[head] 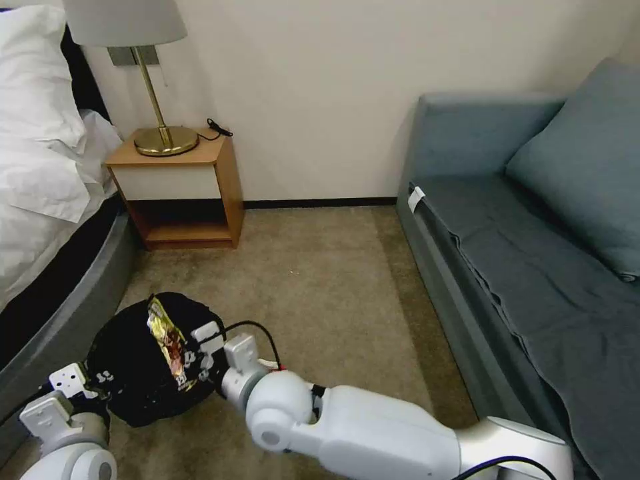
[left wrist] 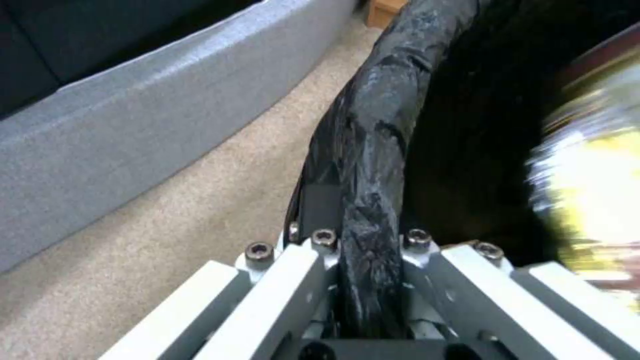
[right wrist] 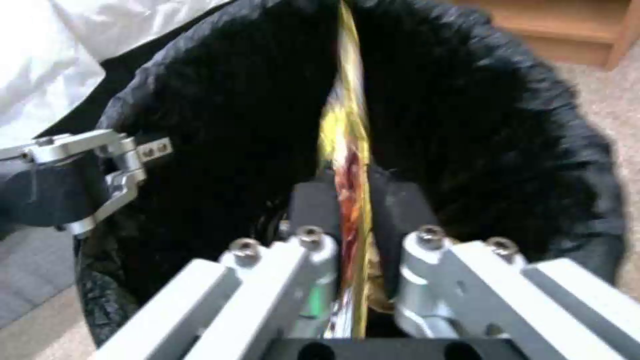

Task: Pick up the trash bin, then pick up the garbage on the floor and place it into the trash bin.

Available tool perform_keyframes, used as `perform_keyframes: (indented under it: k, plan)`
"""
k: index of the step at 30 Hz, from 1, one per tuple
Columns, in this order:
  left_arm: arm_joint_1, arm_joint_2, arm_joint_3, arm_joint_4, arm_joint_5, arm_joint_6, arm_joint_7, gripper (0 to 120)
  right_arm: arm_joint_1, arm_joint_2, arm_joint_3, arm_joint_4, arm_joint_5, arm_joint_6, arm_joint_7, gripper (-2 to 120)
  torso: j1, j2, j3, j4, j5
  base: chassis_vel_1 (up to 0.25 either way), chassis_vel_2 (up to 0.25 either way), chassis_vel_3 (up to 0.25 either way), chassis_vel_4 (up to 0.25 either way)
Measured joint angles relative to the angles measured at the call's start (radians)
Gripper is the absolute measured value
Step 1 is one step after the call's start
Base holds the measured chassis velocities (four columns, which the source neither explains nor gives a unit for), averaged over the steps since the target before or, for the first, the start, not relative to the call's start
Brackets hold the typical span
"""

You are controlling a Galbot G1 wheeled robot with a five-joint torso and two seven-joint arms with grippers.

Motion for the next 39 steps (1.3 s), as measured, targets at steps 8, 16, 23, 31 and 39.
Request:
perform_keyframes:
  k: [8, 16, 23, 31, 39]
  plan:
    - [0.004, -0.001, -0.002, -0.001, 0.0, -0.001, 0.0, 2, 0.0, 0.006, 0.017, 0.001, -0.02, 0.003, 0.0, 40, 0.0, 0.0, 0.0, 0.0001, 0.0001, 0.0, 0.0, 0.0, 0.0]
    - [0.003, 0.005, -0.018, 0.0, -0.009, -0.003, 0.0, 2, 0.045, -0.066, 0.122, -0.003, -0.157, 0.049, -0.12, 68, 0.0, 0.0, 0.0, -0.0001, 0.0003, 0.0, 0.0, 0.0, 0.0]
    - [0.005, 0.01, -0.045, 0.001, -0.025, -0.003, 0.0, 2, 0.104, -0.105, 0.173, -0.203, -0.362, 0.134, -0.287, 96, 0.0, 0.0, 0.0, -0.0001, 0.0003, 0.0, 0.0, 0.0, 0.0]
    - [0.02, 0.014, -0.079, -0.001, -0.042, -0.006, 0.003, 2, 0.192, -0.102, 0.04, -0.469, -0.499, 0.227, -0.533, 100, 0.0, 0.0, 0.0, 0.0001, 0.0003, 0.0, 0.0, 0.0, 0.0]
    - [0.026, 0.011, -0.093, -0.002, -0.05, -0.01, 0.006, 2, 0.275, -0.075, -0.125, -0.671, -0.557, 0.271, -0.685, 100, 0.0, 0.0, 0.0, 0.0, 0.0002, 0.0, 0.0, 0.0, 0.0]
